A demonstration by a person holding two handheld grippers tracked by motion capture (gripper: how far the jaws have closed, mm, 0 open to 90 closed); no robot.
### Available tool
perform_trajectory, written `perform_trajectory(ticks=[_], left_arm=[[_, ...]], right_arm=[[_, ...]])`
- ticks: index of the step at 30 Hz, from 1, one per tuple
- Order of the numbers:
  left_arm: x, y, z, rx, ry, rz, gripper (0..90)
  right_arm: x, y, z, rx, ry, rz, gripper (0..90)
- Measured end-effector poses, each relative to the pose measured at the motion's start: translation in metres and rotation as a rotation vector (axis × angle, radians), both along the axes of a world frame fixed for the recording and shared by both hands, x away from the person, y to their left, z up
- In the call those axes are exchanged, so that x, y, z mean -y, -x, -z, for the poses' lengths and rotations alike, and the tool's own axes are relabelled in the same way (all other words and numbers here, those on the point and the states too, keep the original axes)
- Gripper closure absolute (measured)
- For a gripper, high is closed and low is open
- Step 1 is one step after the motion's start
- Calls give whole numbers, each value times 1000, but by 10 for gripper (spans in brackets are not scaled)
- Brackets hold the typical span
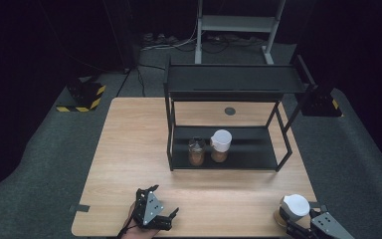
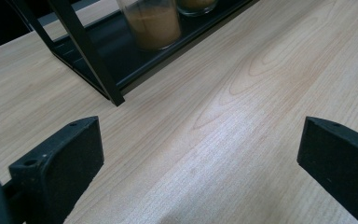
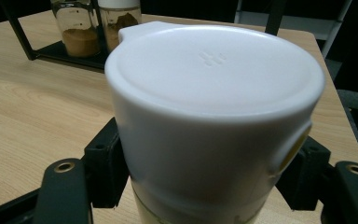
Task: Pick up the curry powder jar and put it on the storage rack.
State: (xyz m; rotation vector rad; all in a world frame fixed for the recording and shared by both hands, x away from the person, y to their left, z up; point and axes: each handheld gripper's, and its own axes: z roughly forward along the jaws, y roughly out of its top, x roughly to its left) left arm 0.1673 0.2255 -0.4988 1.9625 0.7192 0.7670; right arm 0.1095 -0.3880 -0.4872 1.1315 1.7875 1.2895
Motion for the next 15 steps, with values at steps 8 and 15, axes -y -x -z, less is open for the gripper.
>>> perform_trajectory(ticks=[8, 15], left_arm=[[1, 0, 0, 1, -6, 3, 6], [0, -1, 0, -1, -5, 5, 6]], right_arm=[[-5, -1, -1, 3, 13, 6, 303], [-11, -3, -2, 7, 16, 2, 303]])
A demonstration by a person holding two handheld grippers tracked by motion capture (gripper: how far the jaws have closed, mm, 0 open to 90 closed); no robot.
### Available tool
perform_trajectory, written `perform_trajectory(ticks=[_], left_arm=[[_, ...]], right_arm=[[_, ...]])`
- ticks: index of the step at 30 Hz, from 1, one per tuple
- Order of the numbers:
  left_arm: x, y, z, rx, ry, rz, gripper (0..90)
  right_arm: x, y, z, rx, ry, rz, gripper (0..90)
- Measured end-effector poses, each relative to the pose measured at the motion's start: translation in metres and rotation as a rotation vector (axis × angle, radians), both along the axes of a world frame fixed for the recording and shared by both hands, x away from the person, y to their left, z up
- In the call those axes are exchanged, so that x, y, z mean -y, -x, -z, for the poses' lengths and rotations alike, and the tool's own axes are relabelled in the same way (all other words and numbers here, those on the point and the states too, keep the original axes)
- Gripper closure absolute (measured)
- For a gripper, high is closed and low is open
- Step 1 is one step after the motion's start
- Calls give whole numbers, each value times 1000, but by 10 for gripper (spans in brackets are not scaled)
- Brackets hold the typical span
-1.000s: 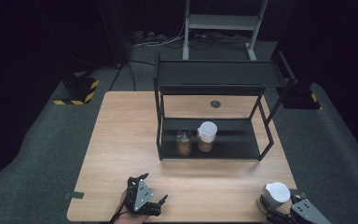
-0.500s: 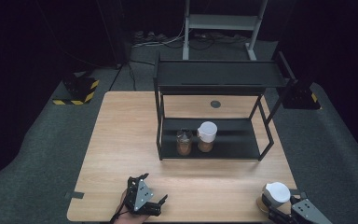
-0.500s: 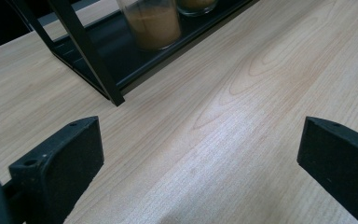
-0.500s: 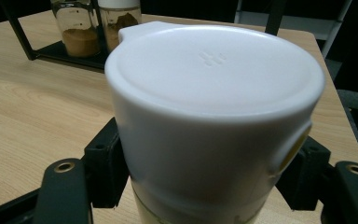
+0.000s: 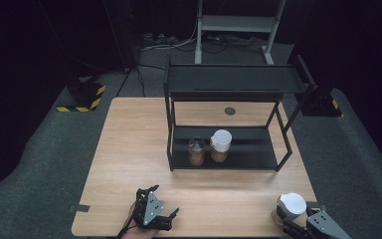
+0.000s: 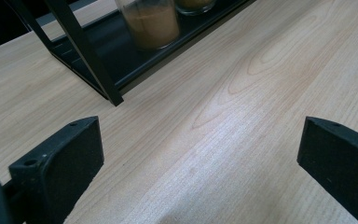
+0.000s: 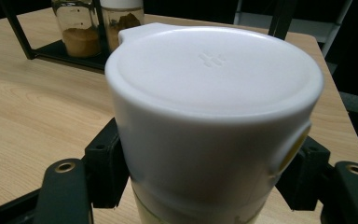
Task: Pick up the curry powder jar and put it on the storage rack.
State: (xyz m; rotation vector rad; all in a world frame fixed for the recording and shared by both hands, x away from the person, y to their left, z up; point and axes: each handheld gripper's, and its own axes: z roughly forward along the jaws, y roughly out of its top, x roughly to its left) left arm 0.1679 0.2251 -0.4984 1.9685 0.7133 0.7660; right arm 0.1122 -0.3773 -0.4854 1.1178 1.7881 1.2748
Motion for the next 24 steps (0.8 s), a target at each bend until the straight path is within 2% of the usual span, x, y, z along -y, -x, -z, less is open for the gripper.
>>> perform_trajectory(ticks=[24], left_arm=[[0, -1, -1, 0, -7, 8, 6]], right_arm=[[-20, -15, -5, 23, -28, -39, 303]])
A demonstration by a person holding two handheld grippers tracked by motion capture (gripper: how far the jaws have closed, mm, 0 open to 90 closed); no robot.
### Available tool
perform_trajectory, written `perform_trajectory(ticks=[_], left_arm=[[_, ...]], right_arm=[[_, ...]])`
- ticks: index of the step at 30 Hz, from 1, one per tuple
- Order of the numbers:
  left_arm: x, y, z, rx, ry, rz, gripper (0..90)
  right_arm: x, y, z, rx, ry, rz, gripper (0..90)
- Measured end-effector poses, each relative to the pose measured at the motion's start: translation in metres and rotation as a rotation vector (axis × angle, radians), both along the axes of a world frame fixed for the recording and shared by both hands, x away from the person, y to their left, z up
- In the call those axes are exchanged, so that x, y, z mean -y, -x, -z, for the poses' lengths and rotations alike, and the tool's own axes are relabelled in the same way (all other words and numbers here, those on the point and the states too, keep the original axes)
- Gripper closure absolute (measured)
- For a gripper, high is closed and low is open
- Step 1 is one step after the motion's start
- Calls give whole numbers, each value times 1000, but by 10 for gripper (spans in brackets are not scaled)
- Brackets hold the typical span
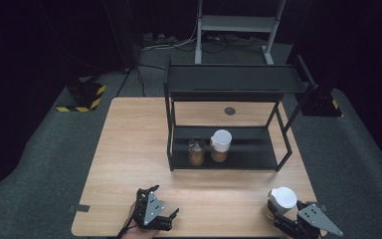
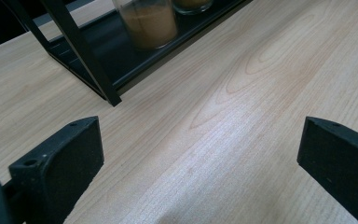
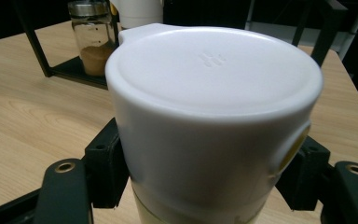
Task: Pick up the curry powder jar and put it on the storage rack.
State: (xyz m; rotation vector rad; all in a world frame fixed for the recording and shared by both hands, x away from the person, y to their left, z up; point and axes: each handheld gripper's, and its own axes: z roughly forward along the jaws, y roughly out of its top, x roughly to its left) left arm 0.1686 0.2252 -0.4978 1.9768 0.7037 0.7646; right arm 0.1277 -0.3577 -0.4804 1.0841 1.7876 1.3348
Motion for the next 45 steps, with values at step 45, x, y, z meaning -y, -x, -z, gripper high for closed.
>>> perform_trajectory(ticks=[45], left_arm=[[-3, 0, 1, 3, 11, 8, 6]], right_arm=[[-31, -63, -37, 20, -12, -22, 303]])
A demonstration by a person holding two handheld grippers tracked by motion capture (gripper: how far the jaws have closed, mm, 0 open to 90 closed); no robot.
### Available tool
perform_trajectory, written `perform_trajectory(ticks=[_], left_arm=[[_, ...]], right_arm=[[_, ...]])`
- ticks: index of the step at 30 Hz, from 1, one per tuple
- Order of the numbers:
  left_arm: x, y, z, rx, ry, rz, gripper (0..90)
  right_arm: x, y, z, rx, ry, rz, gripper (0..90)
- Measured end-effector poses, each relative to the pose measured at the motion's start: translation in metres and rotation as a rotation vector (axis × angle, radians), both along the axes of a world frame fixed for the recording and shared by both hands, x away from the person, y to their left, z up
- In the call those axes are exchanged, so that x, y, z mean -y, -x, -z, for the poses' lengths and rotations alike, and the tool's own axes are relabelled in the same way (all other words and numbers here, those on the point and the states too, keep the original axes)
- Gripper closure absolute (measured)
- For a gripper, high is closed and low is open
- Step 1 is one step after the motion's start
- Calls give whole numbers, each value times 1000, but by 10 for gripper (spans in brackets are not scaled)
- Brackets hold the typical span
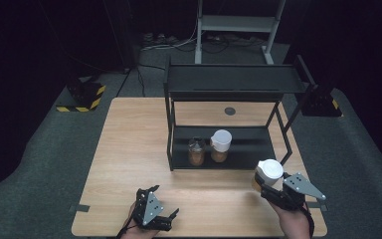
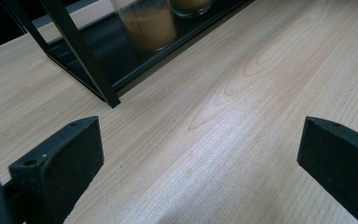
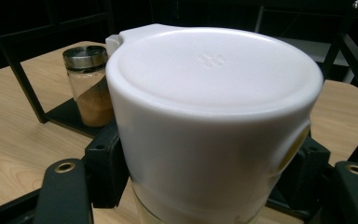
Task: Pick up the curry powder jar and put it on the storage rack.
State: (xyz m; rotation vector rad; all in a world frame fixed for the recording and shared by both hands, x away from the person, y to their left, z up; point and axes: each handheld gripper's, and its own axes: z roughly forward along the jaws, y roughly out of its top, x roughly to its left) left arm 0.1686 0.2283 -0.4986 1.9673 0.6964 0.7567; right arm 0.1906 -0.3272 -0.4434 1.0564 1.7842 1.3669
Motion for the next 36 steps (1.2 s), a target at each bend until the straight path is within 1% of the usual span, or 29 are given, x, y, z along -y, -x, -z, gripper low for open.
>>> perform_trajectory(ticks=[2, 4, 7, 12, 21, 25, 36], left_arm=[[0, 0, 0, -1, 2, 0, 6], [0, 0, 0, -1, 0, 1, 6], [0, 0, 0, -1, 0, 3, 6], [0, 0, 0, 0, 1, 4, 6], [-1, 0, 0, -1, 2, 6, 6], [-1, 0, 0, -1, 0, 8, 6], [-1, 0, 0, 0, 0, 11, 6]], right_arm=[[-2, -3, -2, 5, 4, 0, 303], [-3, -6, -3, 6, -5, -3, 303], [-4, -11, -6, 15, 1, -7, 303], [-7, -18, -9, 16, -2, -4, 303], [-15, -32, -18, 28, 23, -4, 303], [-19, -38, -21, 38, 25, -3, 303], [-31, -54, -23, 36, 43, -2, 303]])
